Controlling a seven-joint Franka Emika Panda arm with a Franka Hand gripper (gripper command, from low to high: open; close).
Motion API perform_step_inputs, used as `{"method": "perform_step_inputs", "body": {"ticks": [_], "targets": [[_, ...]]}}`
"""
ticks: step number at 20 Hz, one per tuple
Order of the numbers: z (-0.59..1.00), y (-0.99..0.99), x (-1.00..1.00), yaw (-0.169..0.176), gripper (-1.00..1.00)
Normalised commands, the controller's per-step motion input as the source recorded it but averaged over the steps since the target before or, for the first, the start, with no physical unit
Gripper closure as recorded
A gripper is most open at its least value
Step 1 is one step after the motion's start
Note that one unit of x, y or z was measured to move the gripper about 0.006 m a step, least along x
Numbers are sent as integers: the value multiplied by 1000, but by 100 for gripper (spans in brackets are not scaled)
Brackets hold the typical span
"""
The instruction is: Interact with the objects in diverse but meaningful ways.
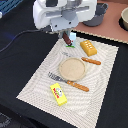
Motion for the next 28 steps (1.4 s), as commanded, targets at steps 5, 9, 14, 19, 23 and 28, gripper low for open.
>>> {"method": "perform_step_inputs", "body": {"ticks": [5,9,14,19,23,28], "targets": [[-280,0,-633,18,100],[-251,0,-549,13,100],[-193,-60,-386,3,100],[-342,-273,-369,3,100],[-484,-351,-431,0,100],[-499,-297,-441,0,100]]}}
